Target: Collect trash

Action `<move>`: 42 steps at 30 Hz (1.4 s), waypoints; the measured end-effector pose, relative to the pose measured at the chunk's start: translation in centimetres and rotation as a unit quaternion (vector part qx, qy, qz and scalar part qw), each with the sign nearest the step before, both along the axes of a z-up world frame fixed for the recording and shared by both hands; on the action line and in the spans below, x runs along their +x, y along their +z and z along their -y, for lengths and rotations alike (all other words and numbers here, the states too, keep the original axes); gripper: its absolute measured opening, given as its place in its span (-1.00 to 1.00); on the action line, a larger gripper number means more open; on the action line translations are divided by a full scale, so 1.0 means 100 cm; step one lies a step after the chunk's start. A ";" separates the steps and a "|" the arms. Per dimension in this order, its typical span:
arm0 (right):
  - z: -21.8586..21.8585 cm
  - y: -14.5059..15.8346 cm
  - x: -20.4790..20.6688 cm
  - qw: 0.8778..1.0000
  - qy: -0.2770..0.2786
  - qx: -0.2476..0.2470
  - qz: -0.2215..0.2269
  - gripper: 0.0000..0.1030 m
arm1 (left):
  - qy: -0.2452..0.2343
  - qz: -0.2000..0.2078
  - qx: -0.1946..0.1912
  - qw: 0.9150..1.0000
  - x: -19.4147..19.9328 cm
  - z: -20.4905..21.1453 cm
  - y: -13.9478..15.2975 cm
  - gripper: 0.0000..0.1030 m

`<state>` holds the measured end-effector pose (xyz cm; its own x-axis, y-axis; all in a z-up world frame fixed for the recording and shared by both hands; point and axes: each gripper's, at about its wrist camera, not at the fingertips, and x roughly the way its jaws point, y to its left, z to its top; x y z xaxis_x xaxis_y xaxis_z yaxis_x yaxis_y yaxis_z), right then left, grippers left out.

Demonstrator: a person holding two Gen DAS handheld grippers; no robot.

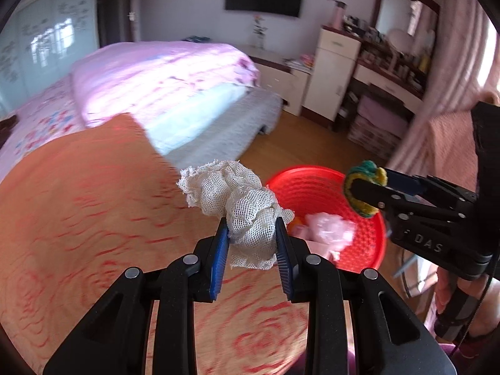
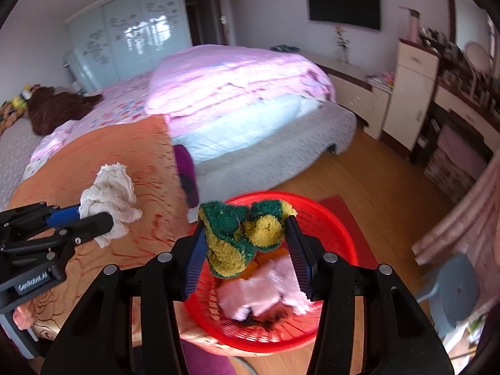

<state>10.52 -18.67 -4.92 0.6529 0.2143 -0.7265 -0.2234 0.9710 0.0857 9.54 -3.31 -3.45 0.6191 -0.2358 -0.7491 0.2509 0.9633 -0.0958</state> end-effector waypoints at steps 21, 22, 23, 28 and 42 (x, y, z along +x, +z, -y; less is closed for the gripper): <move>0.042 -0.020 0.010 0.995 -0.043 0.079 -0.045 0.38 | -0.044 -0.017 -0.029 0.998 0.013 0.020 -0.008 0.30; 0.042 -0.018 0.009 0.995 -0.042 0.078 -0.043 0.38 | -0.040 -0.010 -0.025 0.999 0.010 0.017 -0.005 0.34; 0.041 -0.016 0.007 0.995 -0.041 0.078 -0.041 0.39 | -0.035 -0.002 -0.021 0.999 0.005 0.014 -0.002 0.37; 0.035 -0.003 -0.018 0.997 -0.046 0.063 -0.023 0.58 | -0.001 0.042 0.014 0.999 -0.026 0.002 0.013 0.59; 0.010 0.040 -0.092 0.994 -0.083 0.043 0.061 0.87 | 0.072 0.130 0.069 0.987 -0.083 -0.017 0.054 0.80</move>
